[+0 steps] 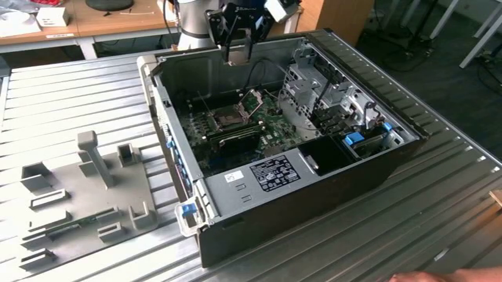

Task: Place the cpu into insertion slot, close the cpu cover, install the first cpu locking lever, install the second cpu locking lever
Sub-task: 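Place the cpu into insertion slot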

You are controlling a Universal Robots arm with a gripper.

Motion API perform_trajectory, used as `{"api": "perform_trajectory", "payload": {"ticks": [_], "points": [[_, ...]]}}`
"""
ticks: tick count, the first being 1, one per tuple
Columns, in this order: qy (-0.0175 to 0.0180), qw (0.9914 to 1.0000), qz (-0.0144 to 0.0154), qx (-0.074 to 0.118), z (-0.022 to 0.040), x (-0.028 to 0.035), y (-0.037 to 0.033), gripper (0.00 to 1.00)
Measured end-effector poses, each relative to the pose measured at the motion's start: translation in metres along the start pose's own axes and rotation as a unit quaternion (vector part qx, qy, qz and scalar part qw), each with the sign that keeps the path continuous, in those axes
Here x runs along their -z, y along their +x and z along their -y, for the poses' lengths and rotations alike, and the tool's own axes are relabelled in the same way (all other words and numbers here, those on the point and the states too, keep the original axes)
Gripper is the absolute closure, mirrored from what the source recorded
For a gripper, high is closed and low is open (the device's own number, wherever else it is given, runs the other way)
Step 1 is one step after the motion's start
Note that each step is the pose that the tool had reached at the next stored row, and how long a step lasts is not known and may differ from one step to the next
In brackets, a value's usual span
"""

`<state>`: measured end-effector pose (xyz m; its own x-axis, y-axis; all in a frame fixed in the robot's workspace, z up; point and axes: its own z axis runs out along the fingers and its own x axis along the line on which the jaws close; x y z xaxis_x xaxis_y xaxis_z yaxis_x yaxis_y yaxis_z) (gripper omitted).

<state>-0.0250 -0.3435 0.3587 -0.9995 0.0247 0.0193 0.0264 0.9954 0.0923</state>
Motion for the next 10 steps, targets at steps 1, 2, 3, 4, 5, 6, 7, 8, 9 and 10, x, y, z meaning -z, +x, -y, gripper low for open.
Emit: {"api": "perform_trajectory", "payload": {"ticks": [1,2,3,4,5,6,7,8,9,10], "points": [[0.0000,1.00000,0.0000,0.000,0.0001,-0.0006,0.0000,0.46],[0.0000,1.00000,0.0000,0.000,0.0001,-0.0013,0.0000,0.46],[0.0000,1.00000,0.0000,0.000,0.0002,-0.0020,0.0000,0.46],[0.0000,1.00000,0.0000,0.000,0.0002,-0.0026,-0.0001,0.46],[0.0000,1.00000,0.0000,0.000,0.0003,-0.0031,-0.0001,0.46],[0.0001,1.00000,-0.0001,0.000,0.0003,-0.0034,-0.0001,0.46],[0.0001,1.00000,-0.0001,0.000,0.0003,-0.0034,-0.0001,0.46],[0.0001,1.00000,-0.0001,0.000,0.0003,-0.0035,-0.0001,0.46],[0.0001,1.00000,-0.0001,0.000,0.0003,-0.0036,-0.0001,0.46],[0.0001,1.00000,0.0000,0.000,0.0003,-0.0037,-0.0001,0.46]]}}
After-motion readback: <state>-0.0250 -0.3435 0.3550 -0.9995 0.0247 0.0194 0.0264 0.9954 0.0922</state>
